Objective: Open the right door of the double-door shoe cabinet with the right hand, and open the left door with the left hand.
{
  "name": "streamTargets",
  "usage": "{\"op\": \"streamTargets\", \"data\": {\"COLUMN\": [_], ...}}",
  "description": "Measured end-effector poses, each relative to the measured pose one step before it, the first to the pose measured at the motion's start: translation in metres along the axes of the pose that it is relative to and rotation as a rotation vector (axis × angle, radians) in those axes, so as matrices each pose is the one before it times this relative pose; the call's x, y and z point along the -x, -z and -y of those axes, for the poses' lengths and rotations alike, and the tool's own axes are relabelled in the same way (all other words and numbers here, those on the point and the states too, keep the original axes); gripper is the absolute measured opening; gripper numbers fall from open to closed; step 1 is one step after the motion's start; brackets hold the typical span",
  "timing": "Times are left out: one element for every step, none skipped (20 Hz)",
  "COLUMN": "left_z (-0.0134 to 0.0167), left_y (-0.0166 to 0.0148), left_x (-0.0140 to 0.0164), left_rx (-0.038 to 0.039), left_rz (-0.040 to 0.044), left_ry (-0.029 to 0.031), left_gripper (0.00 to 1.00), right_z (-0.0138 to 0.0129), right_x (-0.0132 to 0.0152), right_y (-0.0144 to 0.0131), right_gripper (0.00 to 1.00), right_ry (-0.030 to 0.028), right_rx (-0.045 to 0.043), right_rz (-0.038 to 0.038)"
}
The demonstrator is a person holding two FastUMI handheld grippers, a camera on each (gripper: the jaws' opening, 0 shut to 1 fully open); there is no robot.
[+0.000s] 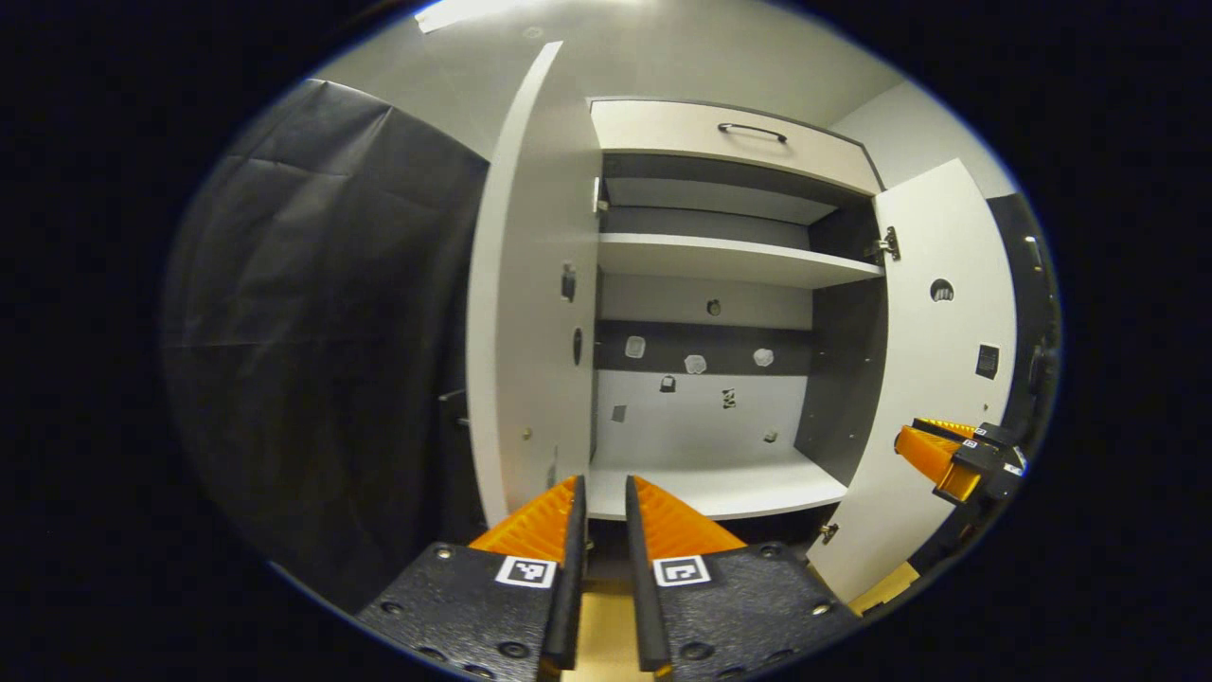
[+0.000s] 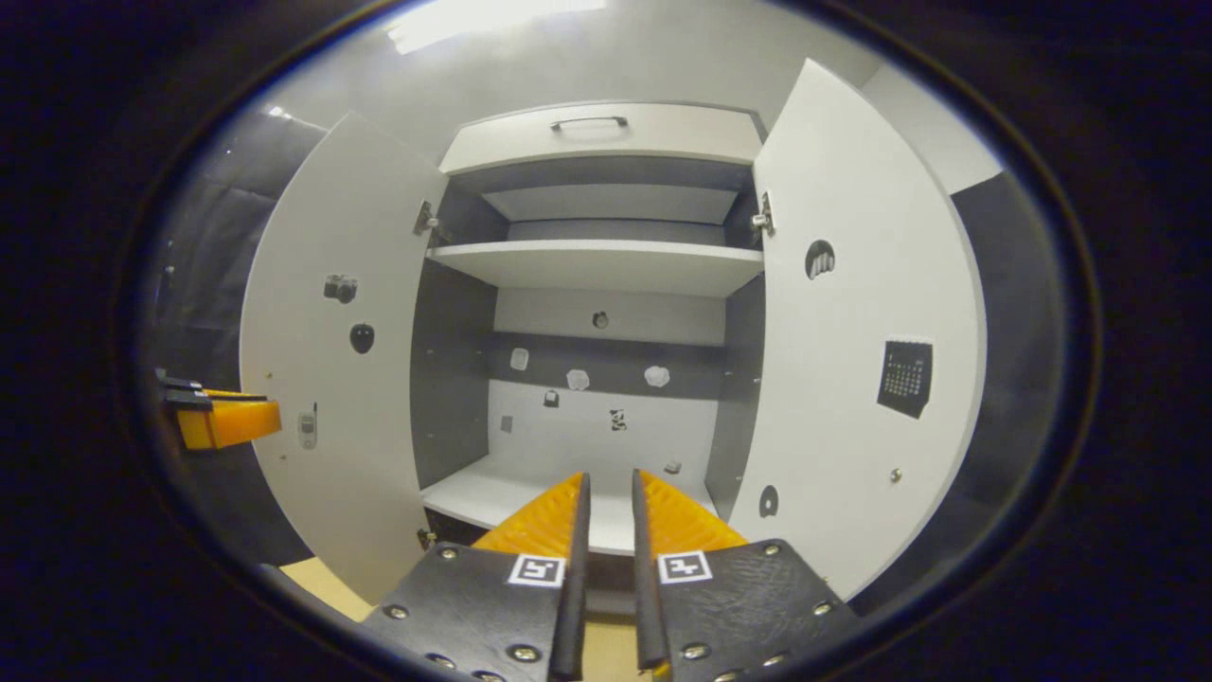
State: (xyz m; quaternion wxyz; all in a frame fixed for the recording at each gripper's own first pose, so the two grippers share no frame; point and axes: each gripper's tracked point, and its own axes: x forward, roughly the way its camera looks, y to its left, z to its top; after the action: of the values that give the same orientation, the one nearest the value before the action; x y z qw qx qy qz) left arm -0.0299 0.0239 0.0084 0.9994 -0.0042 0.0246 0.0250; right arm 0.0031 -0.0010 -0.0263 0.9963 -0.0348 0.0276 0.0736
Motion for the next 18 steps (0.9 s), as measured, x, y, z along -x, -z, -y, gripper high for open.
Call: {"op": "streamTargets", "data": {"left_z": [0.00700, 0.00494, 0.00609, 0.00697, 0.00394, 0.00186, 0.00330, 0.00198, 0.00107, 0.00048, -0.00023, 0.00030, -0.00025, -0.00032, 0.00028, -0.00014, 0.00138, 0.00372], "left_y": [0.00153, -0.00066, -0.00068, 0.00094, 0.00012, 0.00029, -0.00079, -0.00024, -0.00027, 0.00090, 0.00017, -0.00014, 0.00014, 0.00044, 0.00068, 0.00183, 0.00166, 0.00208], "left_x": [-0.00399, -0.00355, -0.00381, -0.00331, -0.00207, -0.00323, -0.00277, -0.00219, -0.00199, -0.00106, -0.00184, -0.00206, -0.00144, -0.00125, -0.00274, -0.00215, -0.00296, -0.00195], "left_rx": [-0.01231, -0.01077, -0.00653, -0.00551, -0.00535, -0.00498, -0.00389, -0.00159, 0.00129, 0.00255, 0.00565, 0.00414, 0.00325, 0.00240, 0.00154, 0.00364, 0.00684, 0.00762], "left_rz": [-0.00228, 0.00208, 0.00308, 0.00027, 0.00444, 0.00721, 0.00537, 0.00385, 0.00132, -0.00059, 0.00129, 0.00084, 0.00145, 0.00411, 0.00262, 0.00105, 0.00120, -0.00201], "left_ry": [0.01966, 0.01658, 0.01870, 0.02160, 0.00858, 0.00702, 0.00848, 0.00401, 0.00057, 0.00106, 0.00192, 0.00518, 0.00377, 0.00102, 0.00375, 0.00744, 0.01396, 0.01920], "left_gripper": [0.43, 0.53, 0.64, 0.70, 0.85, 0.88, 0.92, 0.93, 0.93, 0.94, 0.95, 0.95, 0.95, 0.95, 0.95, 0.95, 0.94, 0.95], "right_z": [0.00238, -0.00262, -0.00251, -0.00005, -0.00120, -0.00266, -0.00165, 0.00091, -0.00053, -0.00056, -0.00025, -0.00012, 0.00085, 0.00144, 0.00075, -0.00071, -0.00087, 0.00087], "right_x": [0.00117, 0.00105, 0.00107, 0.00074, 0.00156, -0.00010, 0.00152, -0.00123, 0.00069, 0.00032, -0.00118, -0.00097, -0.00030, -0.00058, -0.00021, 0.00052, -0.00007, 0.00205], "right_y": [-0.00140, -0.00114, -0.00123, 0.00055, 0.00057, 0.00063, -0.00079, -0.00081, -0.00036, -0.00065, 0.00023, -0.00079, -0.00085, -0.00073, -0.00045, -0.00067, 0.00018, -0.00002], "right_gripper": [0.27, 0.33, 0.41, 0.57, 0.61, 0.78, 0.86, 0.90, 0.93, 0.93, 0.93, 0.93, 0.93, 0.93, 0.93, 0.93, 0.93, 0.93], "right_ry": [0.01360, -0.00381, -0.00948, -0.00450, -0.00553, -0.00809, -0.00439, 0.00597, 0.00193, 0.00021, 0.00019, 0.00015, 0.00311, 0.00445, 0.00354, -0.00320, -0.00346, 0.00480], "right_rx": [-0.00169, -0.00371, -0.00364, -0.00167, 0.00117, 0.00405, 0.00441, 0.00301, 0.00078, -0.00243, -0.00335, -0.00317, -0.00262, -0.00230, -0.00387, -0.00608, -0.00500, -0.00302], "right_rz": [0.00149, 0.00282, 0.00355, -0.00041, -0.00324, -0.00109, 0.00182, 0.00292, 0.00287, 0.00144, -0.00195, 0.00063, -0.00002, 0.00107, -0.00221, -0.00357, -0.00459, -0.00314]}}
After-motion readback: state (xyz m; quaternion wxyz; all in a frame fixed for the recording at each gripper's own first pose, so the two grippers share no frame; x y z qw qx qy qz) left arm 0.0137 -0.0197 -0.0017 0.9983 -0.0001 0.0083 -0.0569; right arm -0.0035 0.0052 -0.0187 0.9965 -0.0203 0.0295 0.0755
